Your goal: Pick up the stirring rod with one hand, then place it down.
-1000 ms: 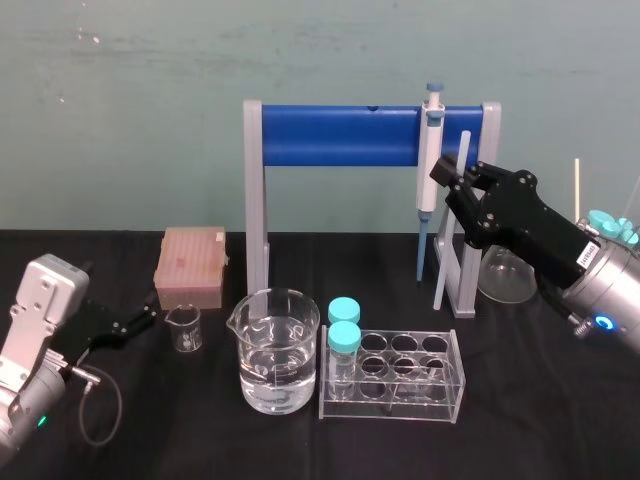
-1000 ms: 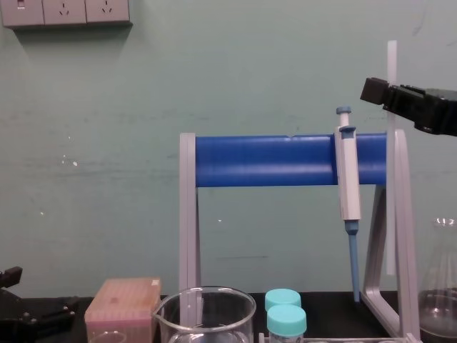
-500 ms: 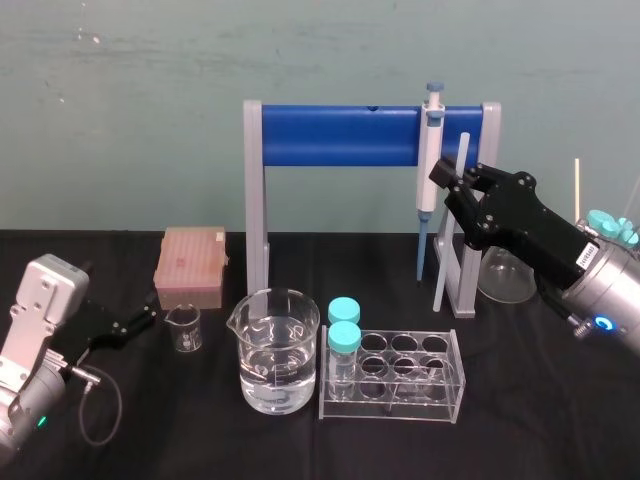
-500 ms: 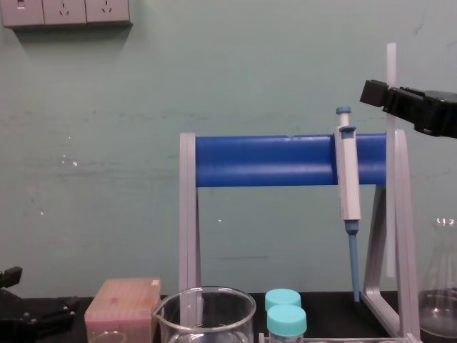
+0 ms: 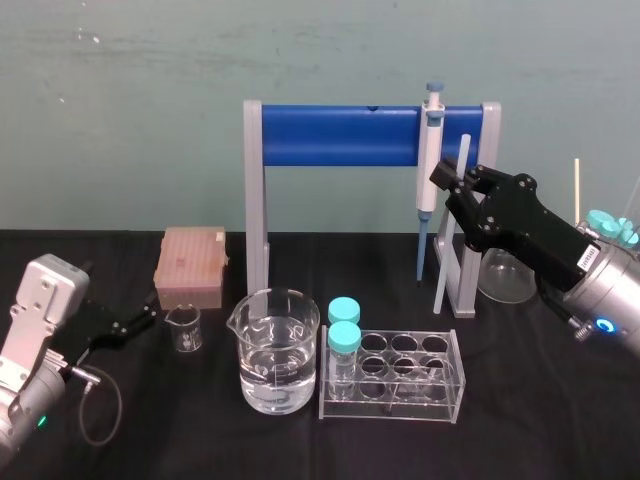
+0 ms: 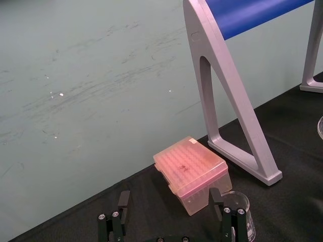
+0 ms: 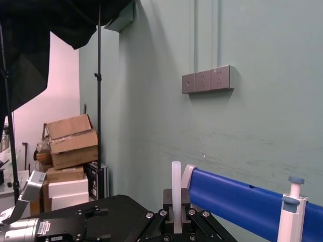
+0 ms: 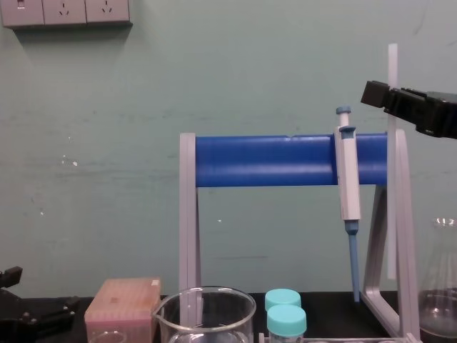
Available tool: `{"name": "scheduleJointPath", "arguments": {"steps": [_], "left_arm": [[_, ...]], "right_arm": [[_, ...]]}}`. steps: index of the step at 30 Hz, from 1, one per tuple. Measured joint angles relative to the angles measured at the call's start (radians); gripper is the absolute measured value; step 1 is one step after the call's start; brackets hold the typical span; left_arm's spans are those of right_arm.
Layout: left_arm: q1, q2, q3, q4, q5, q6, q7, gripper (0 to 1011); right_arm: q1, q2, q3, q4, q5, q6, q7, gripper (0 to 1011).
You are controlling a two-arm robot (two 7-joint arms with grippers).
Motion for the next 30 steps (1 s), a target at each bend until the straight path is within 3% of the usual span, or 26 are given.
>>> {"name": "scheduleJointPath", "arguments": {"steps": [24,30], "left_arm": [[0.000,0.000,0.000,0.000,0.000,0.000,0.000,1000],[0.000,0.000,0.000,0.000,0.000,0.000,0.000,1000]], "right_arm": [[-0.001,0.001,-0.009,0.000,-0.005,-0.001,0.001,71],[-0.005,-0.001,-0.030,0.024,-0.035,-0.030,0.022,71]]}}
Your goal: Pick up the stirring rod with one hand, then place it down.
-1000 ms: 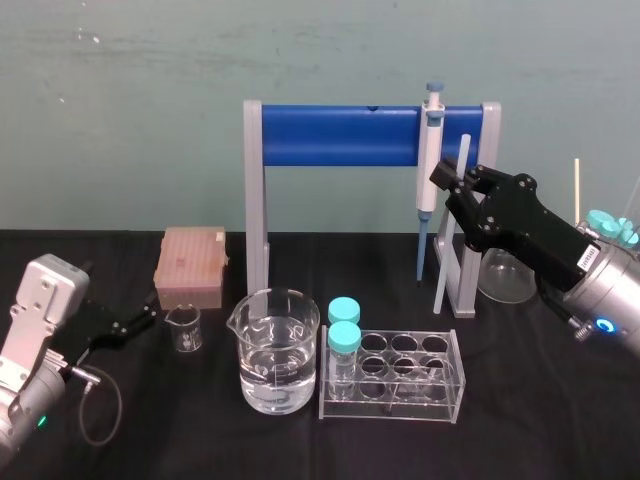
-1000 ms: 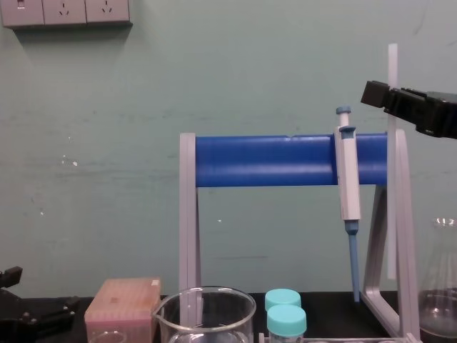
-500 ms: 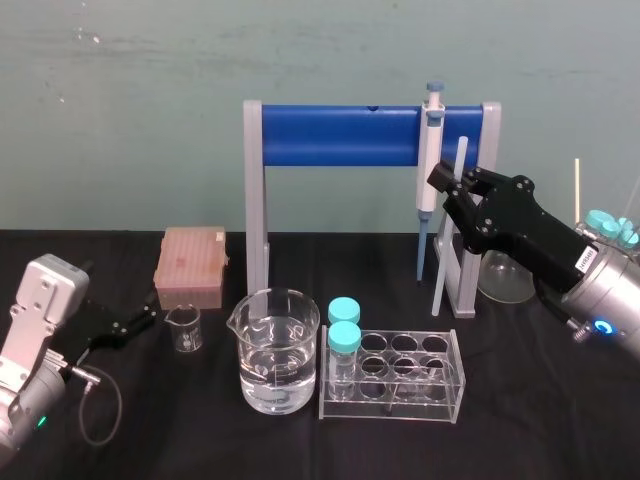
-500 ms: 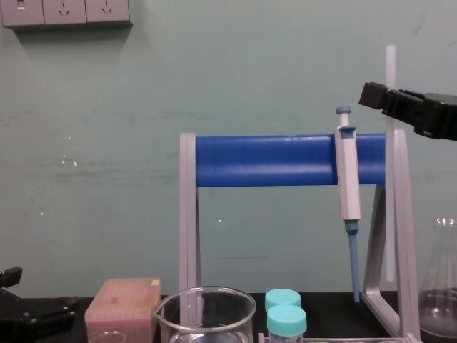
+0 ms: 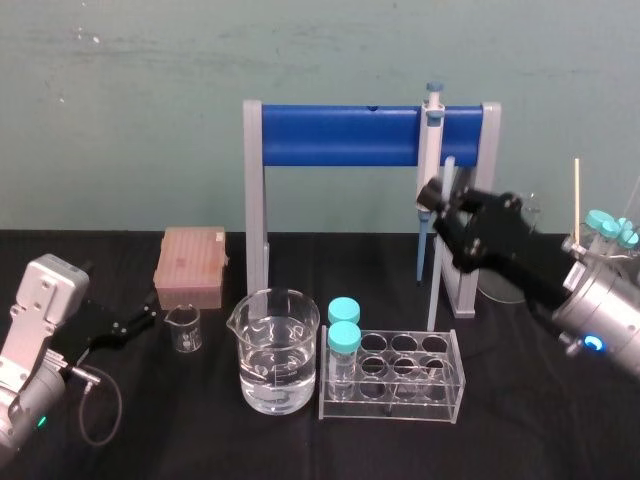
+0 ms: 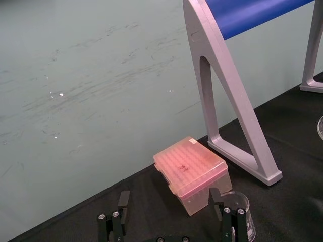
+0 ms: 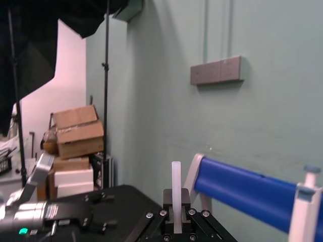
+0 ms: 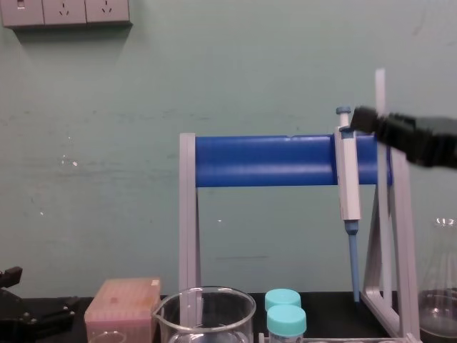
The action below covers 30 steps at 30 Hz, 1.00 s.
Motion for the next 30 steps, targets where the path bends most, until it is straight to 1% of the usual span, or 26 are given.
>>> {"name": "scheduleJointPath", "arguments": {"steps": [2,4,7,11,18,30], "left_arm": [[0.000,0.000,0.000,0.000,0.000,0.000,0.000,1000],[0.000,0.000,0.000,0.000,0.000,0.000,0.000,1000],[0.000,0.000,0.000,0.000,0.000,0.000,0.000,1000],[0.000,0.000,0.000,0.000,0.000,0.000,0.000,1000],[0.000,0.000,0.000,0.000,0.000,0.000,0.000,1000],[0.000,0.000,0.000,0.000,0.000,0.000,0.000,1000]], "right_arm": [[-0.002,-0.002,-0.008,0.010,-0.007,-0.006,0.006,71],[-0.005,-0.008,-0.022,0.032,-0.028,-0.025,0.016,71],[-0.006,-0.014,-0.030,0.050,-0.044,-0.040,0.020,71],[-0.005,-0.033,-0.042,0.089,-0.070,-0.069,0.028,71],[0.009,-0.058,-0.053,0.139,-0.091,-0.084,0.035,71],[0.046,-0.096,-0.075,0.214,-0.112,-0.087,0.055,71]]}}
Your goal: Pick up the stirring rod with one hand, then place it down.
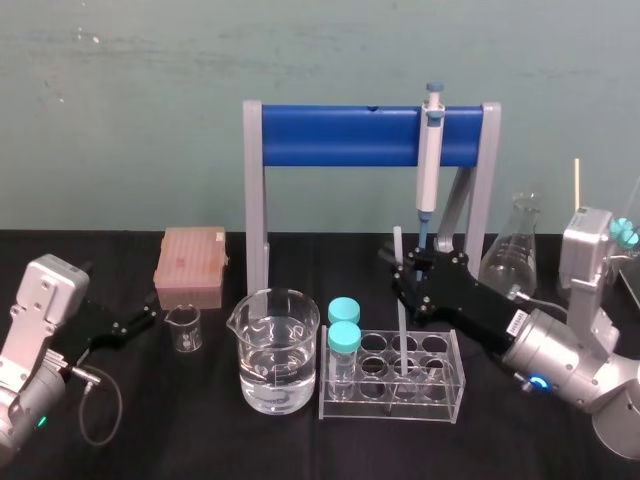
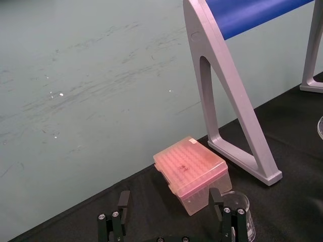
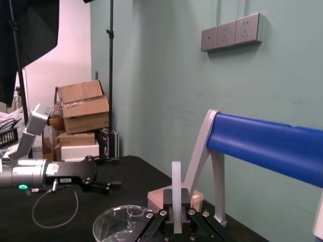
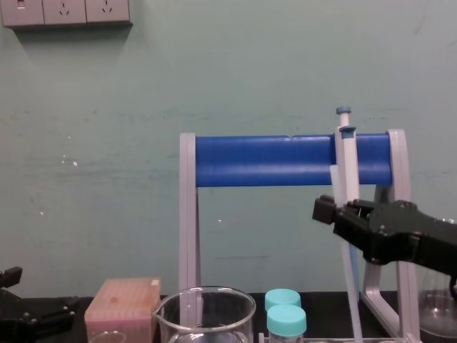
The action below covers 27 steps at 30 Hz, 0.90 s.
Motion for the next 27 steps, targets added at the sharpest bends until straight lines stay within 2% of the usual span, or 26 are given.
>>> {"name": "scheduleJointPath", "arguments": {"steps": [10,27], "left_arm": [[0.000,0.000,0.000,0.000,0.000,0.000,0.000,1000],[0.000,0.000,0.000,0.000,0.000,0.000,0.000,1000]], "right_arm": [[0.022,-0.030,-0.016,0.081,-0.012,0.001,0.010,71],[0.018,-0.044,-0.025,0.116,-0.023,0.032,-0.003,71]]}}
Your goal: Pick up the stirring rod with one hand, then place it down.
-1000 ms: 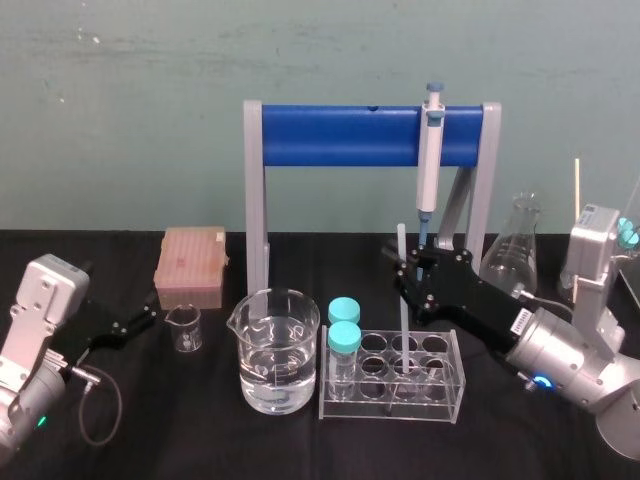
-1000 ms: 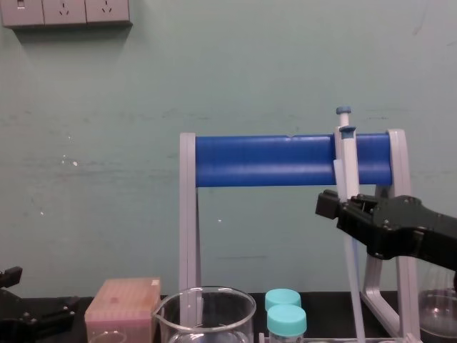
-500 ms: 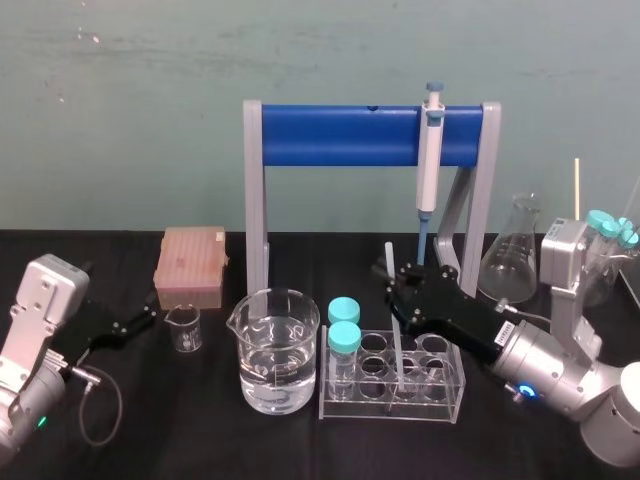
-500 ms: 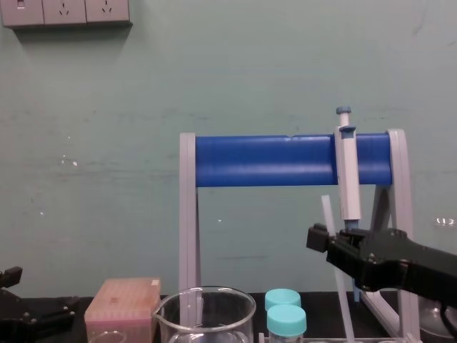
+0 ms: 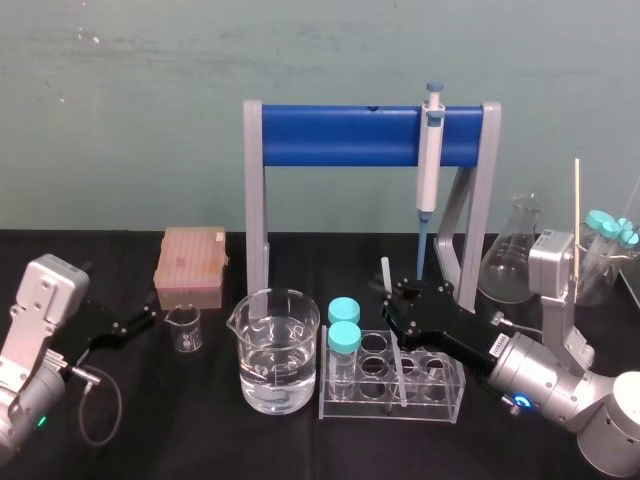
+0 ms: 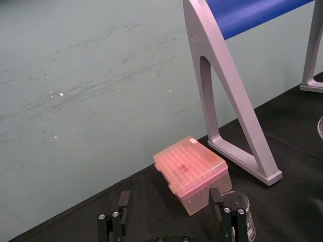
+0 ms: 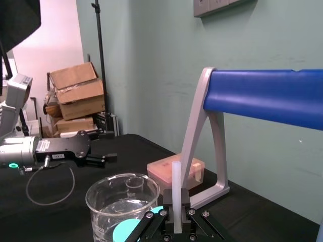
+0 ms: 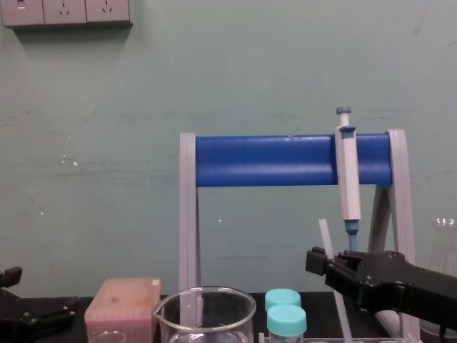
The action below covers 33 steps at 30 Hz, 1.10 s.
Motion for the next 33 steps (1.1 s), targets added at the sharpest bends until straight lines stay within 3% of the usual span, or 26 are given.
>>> {"name": "scheduleJointPath", "arguments": {"steps": [17,25,26,33], "left_arm": [[0.000,0.000,0.000,0.000,0.000,0.000,0.000,1000],[0.000,0.000,0.000,0.000,0.000,0.000,0.000,1000],[0.000,0.000,0.000,0.000,0.000,0.000,0.000,1000],[0.000,0.000,0.000,0.000,0.000,0.000,0.000,1000]], "right_arm": [[0.001,-0.002,0.000,0.004,-0.011,-0.001,-0.011,86],[0.001,-0.001,0.000,0.004,-0.009,-0.001,-0.010,322],[0.001,-0.001,0.000,0.004,-0.009,-0.001,-0.010,403],[0.001,-0.001,0.000,0.003,-0.009,-0.001,-0.010,586]]}}
